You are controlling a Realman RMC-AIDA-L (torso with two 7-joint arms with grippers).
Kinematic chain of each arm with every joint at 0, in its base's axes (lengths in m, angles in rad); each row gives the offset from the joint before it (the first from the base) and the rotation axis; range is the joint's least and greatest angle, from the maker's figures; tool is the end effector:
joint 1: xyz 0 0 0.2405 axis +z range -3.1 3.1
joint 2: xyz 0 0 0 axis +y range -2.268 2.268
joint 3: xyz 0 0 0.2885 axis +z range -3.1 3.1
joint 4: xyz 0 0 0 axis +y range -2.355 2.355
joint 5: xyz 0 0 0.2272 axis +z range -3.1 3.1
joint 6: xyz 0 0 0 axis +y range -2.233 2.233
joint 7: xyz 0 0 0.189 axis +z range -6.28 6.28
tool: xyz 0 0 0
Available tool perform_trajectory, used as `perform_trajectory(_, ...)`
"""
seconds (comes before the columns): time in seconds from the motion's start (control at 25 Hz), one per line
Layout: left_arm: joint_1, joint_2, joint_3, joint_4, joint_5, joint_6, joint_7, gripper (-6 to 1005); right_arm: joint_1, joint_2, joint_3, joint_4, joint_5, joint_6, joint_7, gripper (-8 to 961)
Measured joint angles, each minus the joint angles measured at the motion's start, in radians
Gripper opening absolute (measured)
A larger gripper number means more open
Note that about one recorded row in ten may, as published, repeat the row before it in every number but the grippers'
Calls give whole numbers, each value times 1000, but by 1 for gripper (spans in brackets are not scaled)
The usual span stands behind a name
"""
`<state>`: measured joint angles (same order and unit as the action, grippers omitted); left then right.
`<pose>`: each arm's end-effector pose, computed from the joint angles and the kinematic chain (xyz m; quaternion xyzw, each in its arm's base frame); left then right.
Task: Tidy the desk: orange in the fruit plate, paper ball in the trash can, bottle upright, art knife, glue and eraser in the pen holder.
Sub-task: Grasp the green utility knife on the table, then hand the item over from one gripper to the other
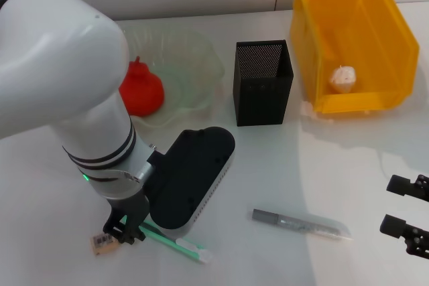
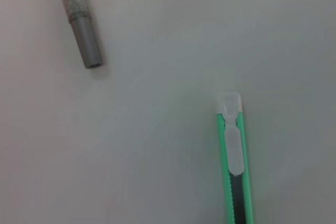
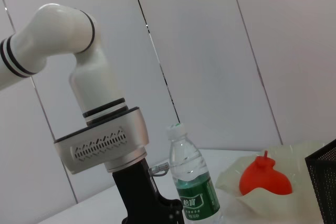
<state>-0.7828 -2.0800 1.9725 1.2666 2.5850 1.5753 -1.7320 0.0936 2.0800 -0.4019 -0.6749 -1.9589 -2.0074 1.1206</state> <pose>-0.1794 0.3414 -0.1454 0.8766 -0.3110 -0.3541 0.0969 0.3592 0.1965 0.0032 -0.8782 0.2398 0.3660 0.1931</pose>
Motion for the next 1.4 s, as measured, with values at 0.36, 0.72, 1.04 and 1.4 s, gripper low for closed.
perform_trajectory(0.36,-1,0,10,-25,0,-22,1,401,2,0,0,0,0,-4,1,642)
perform_trajectory(0.72,-6,0,12,-47,-6,-24,4,390,3,0,0,0,0,-5,1,638)
perform_trajectory(1.04,-16,0,13,-76,-12,-35,5,183,5,0,0,0,0,-5,1,635)
perform_trajectory(1.4,-4,0,-20,-17,-43,-12,4,184,3,0,3,0,0,-8,1,631)
